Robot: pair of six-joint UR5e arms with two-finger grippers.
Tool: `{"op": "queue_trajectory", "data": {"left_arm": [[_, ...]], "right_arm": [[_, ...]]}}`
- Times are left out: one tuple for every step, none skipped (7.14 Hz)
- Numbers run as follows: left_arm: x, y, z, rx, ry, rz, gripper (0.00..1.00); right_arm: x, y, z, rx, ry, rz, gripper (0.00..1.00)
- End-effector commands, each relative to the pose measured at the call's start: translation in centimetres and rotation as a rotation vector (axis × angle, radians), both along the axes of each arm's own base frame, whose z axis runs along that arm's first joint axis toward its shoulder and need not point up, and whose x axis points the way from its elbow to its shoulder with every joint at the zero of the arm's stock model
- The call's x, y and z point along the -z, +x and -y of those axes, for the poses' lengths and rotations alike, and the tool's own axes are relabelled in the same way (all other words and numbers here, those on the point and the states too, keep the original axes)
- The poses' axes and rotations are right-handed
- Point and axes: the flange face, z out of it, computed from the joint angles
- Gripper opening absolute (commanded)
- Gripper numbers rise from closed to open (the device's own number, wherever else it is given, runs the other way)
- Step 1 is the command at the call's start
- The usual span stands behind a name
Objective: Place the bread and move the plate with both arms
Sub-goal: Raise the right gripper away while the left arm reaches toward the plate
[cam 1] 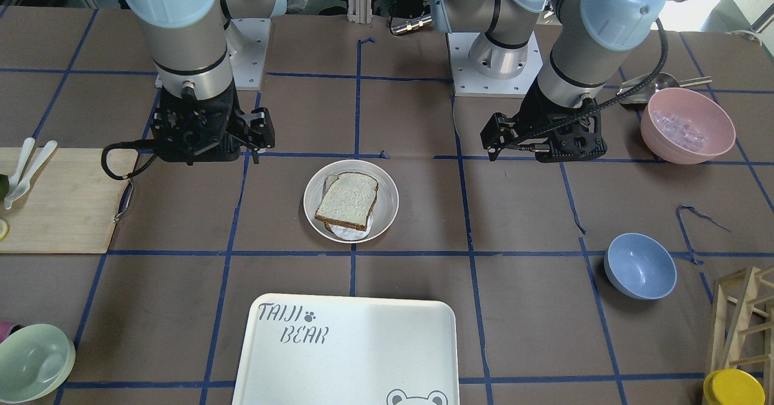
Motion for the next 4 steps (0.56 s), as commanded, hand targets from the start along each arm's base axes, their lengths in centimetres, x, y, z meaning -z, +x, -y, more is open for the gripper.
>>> {"op": "queue_trajectory", "data": {"left_arm": [[5.8,-1.7,1.5,0.004,-0.082,-0.004,1.0],[7.2,-5.1,1.5,0.026,-0.122,-0.007,1.0],[8.9,-8.1,1.2,0.012,-0.103,-0.01,0.82],[10.5,-10.0,1.0,0.045,-0.076,-0.01,0.61]], "right_arm": [[-1.9,-2.2,-0.3,-0.024,-0.026,0.004,1.0],[-2.9,-2.4,-0.5,-0.025,-0.052,0.007,1.0],[-3.8,-2.4,-1.0,-0.026,-0.067,0.007,1.0],[-4.9,-2.4,-1.6,-0.03,-0.089,0.02,1.0]]}}
